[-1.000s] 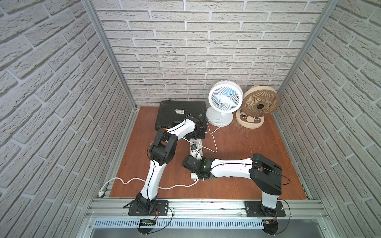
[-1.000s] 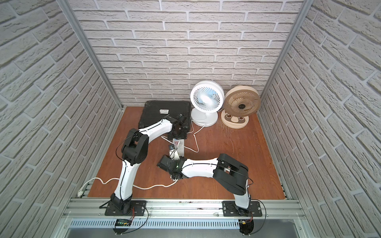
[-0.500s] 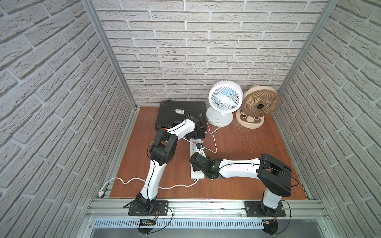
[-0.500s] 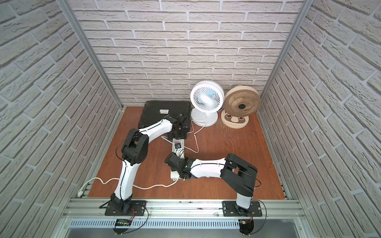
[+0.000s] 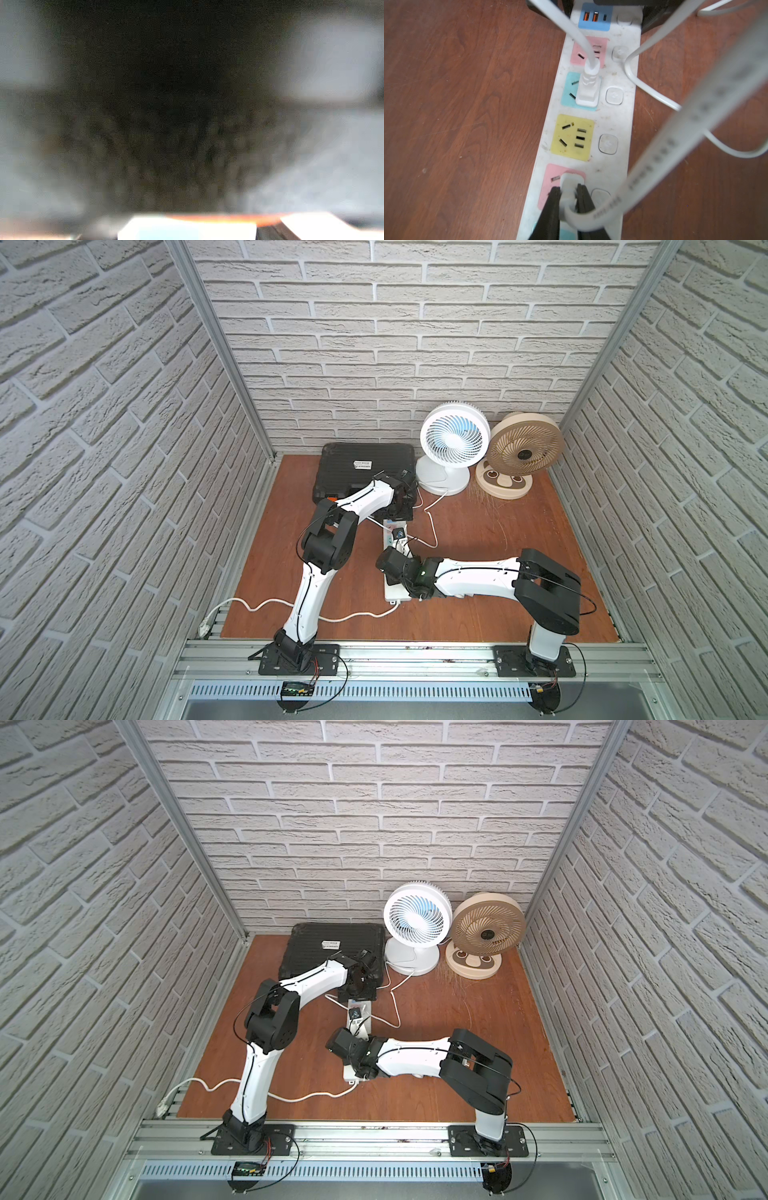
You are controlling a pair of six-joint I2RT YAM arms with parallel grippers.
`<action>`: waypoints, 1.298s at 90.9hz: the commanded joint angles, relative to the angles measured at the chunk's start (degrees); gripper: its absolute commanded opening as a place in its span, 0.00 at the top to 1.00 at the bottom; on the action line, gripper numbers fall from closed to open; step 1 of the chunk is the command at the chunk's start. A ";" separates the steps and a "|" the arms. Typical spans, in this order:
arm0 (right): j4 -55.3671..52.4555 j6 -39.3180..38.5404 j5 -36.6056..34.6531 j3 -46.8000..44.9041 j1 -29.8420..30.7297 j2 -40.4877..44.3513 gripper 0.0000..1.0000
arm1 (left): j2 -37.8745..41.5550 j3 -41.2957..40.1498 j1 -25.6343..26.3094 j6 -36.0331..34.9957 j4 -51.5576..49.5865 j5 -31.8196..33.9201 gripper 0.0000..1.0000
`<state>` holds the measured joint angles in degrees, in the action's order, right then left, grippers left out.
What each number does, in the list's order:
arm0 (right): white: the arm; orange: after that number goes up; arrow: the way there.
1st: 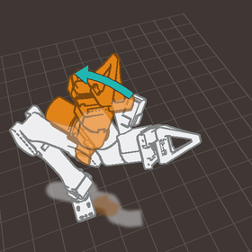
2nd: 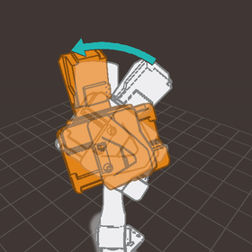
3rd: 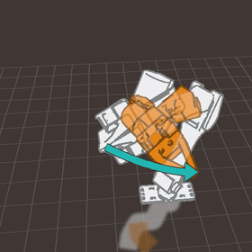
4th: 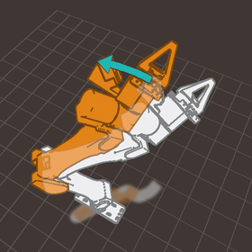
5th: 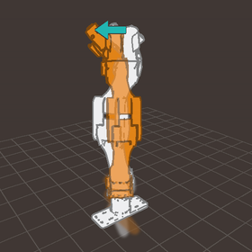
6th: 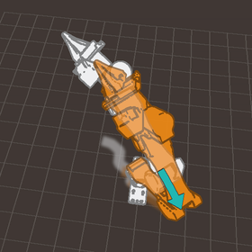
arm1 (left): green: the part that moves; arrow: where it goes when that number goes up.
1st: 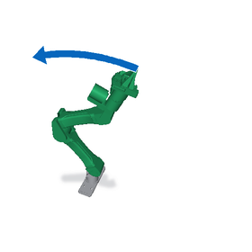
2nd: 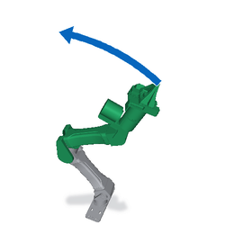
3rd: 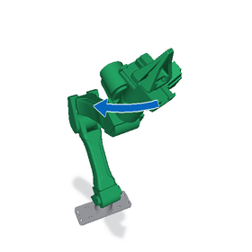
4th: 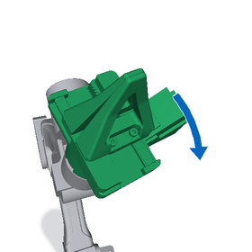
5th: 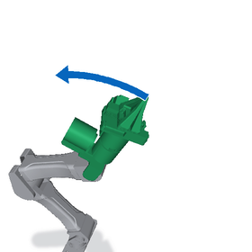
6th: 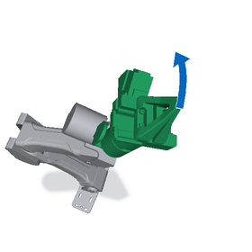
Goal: Unplug the desk fan from the power strip
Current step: Remove the plug from the socket.
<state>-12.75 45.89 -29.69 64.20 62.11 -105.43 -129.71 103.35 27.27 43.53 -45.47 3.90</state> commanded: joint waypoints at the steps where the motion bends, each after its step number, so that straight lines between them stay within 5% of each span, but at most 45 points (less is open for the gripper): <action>1: -3.69 -0.19 -3.61 3.88 1.82 -2.14 0.97 | -6.07 -3.29 -0.77 0.66 -3.15 1.04 1.00; 30: -4.68 -0.20 -4.55 5.06 2.67 -2.75 0.97 | -5.75 -3.67 -0.52 0.77 -2.87 1.04 1.00; 81: 6.64 4.35 1.43 -6.81 -0.92 3.86 0.97 | -4.56 -5.19 -0.46 0.77 -2.17 1.28 1.00; 118: 0.56 2.76 -0.52 -1.73 0.20 1.69 0.97 | -4.73 -4.94 -0.43 0.77 -1.96 0.92 1.00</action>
<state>-7.27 49.17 -28.77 59.88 61.56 -103.28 -129.10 102.10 27.38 43.40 -44.14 4.32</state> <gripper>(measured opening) 0.163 0.859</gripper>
